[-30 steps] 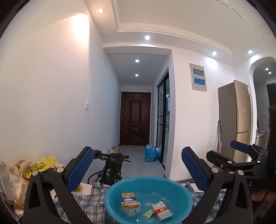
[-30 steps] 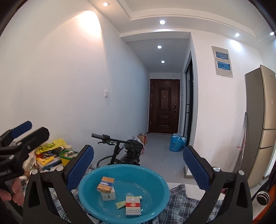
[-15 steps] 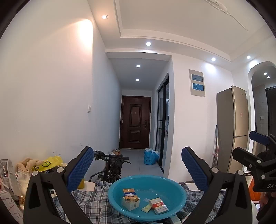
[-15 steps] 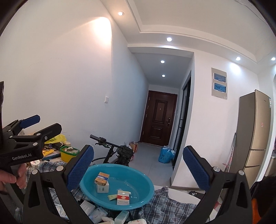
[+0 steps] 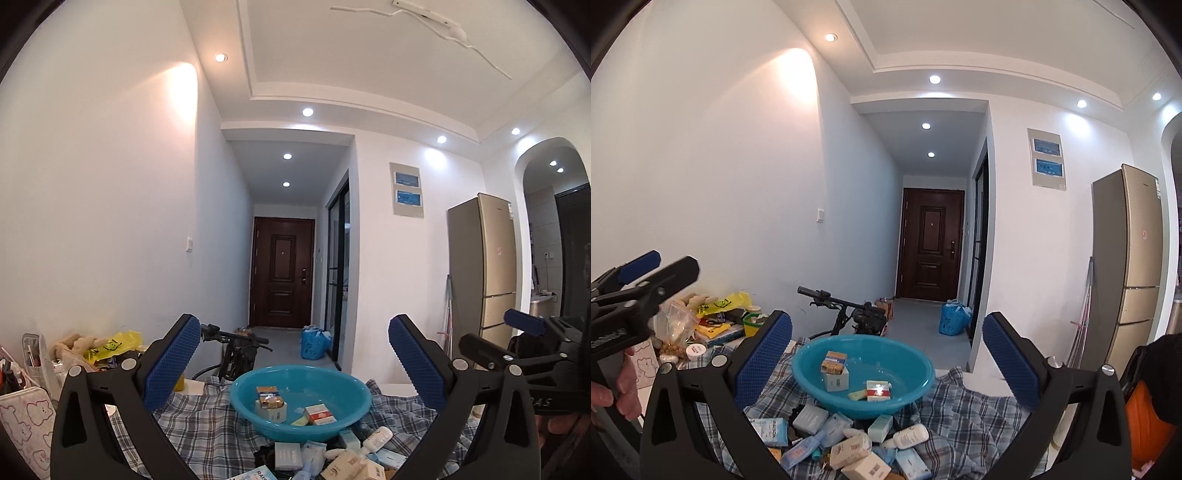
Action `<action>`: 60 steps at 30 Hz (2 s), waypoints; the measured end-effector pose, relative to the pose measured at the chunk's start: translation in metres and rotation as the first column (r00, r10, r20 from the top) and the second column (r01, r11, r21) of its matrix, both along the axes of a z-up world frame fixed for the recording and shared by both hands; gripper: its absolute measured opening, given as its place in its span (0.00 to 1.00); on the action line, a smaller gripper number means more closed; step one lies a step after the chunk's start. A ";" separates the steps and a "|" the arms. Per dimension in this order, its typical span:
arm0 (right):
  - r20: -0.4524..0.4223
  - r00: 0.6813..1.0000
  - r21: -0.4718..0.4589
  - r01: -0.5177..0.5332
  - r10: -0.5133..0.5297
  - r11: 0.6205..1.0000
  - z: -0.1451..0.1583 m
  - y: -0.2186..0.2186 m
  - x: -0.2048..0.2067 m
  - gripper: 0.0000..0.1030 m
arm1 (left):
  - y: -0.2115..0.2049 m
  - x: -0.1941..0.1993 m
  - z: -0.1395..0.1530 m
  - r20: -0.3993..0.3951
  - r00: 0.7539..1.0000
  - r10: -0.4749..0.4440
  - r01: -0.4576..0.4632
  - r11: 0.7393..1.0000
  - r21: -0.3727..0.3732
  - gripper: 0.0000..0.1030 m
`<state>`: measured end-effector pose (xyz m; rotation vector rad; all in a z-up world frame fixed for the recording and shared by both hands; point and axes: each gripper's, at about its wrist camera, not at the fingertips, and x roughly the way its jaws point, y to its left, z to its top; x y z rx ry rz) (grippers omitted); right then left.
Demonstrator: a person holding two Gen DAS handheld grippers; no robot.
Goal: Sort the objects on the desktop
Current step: 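Move both open tools down toward the pile of items beside the basin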
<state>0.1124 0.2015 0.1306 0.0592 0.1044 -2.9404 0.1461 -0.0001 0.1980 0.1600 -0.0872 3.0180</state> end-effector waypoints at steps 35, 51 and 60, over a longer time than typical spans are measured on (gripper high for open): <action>0.166 0.985 -0.063 0.059 -0.048 0.996 -0.048 0.015 -0.023 1.00 | 0.011 -0.052 -0.064 0.270 0.963 -0.023 0.017 1.000 0.026 1.00; 0.452 0.892 -0.006 0.034 -0.027 0.999 -0.146 0.007 -0.057 1.00 | 0.016 -0.098 -0.188 0.640 0.769 0.012 0.022 0.999 -0.046 1.00; 0.493 0.869 0.016 0.024 -0.029 1.000 -0.160 0.005 -0.063 1.00 | 0.024 -0.111 -0.205 0.690 0.723 0.034 0.019 0.997 -0.070 1.00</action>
